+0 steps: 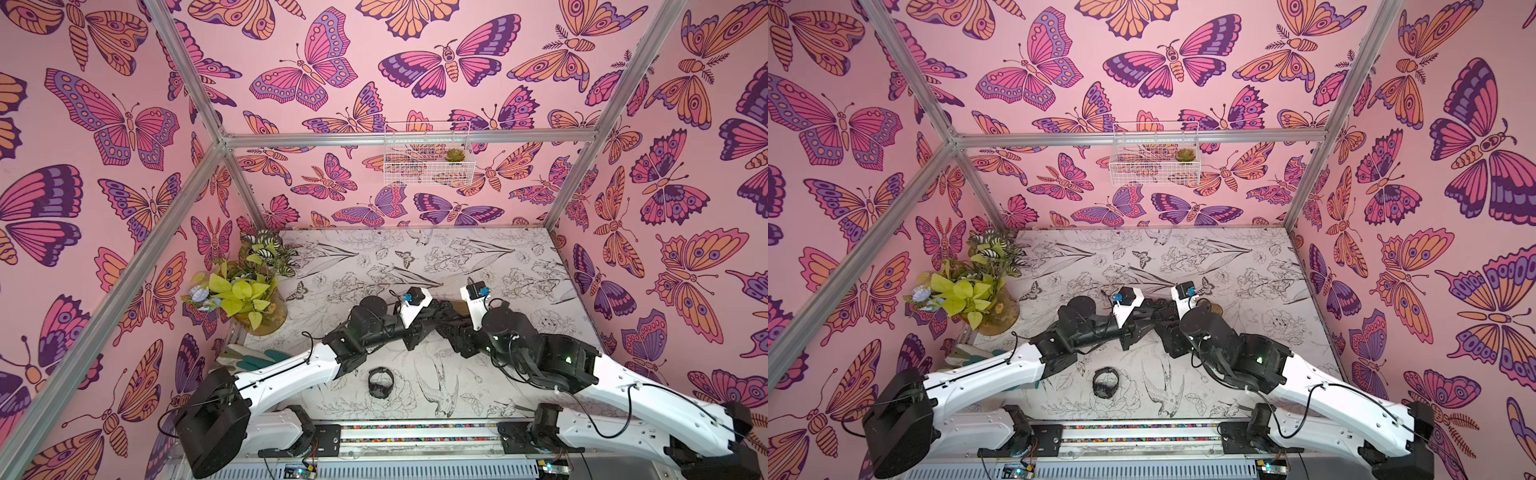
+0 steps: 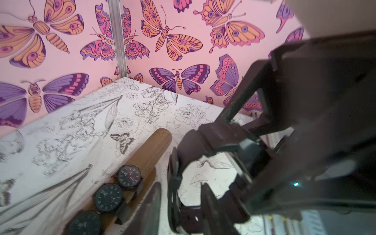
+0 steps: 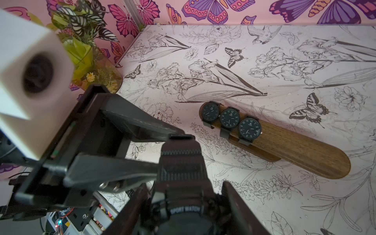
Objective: Place watch on stand
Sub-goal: Pick up the watch at the center of the board, then place the watch on the stand.
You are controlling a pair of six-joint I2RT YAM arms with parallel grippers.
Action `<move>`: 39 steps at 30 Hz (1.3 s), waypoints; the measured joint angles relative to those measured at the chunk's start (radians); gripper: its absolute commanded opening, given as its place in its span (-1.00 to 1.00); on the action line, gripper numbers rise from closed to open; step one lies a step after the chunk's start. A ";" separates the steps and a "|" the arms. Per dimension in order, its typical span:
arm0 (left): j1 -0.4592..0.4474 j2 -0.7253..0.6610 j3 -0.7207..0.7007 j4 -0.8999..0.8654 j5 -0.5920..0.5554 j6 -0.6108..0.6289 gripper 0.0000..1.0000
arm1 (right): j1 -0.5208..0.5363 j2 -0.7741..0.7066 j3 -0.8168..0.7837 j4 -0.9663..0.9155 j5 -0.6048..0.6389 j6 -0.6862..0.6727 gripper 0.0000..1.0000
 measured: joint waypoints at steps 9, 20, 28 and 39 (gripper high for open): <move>0.298 0.009 0.007 -0.030 0.036 -0.354 0.16 | -0.419 -0.027 0.013 -0.146 -0.105 -0.056 -0.20; 0.354 0.272 0.136 -0.261 0.034 -0.539 0.18 | -0.720 0.169 0.002 -0.193 -0.156 -0.180 -0.24; 0.354 0.354 0.169 -0.278 0.061 -0.585 0.17 | -0.726 0.307 0.002 -0.169 -0.100 -0.196 -0.27; 0.333 0.423 0.225 -0.277 0.111 -0.589 -0.05 | -0.726 0.424 0.009 -0.139 -0.093 -0.198 -0.27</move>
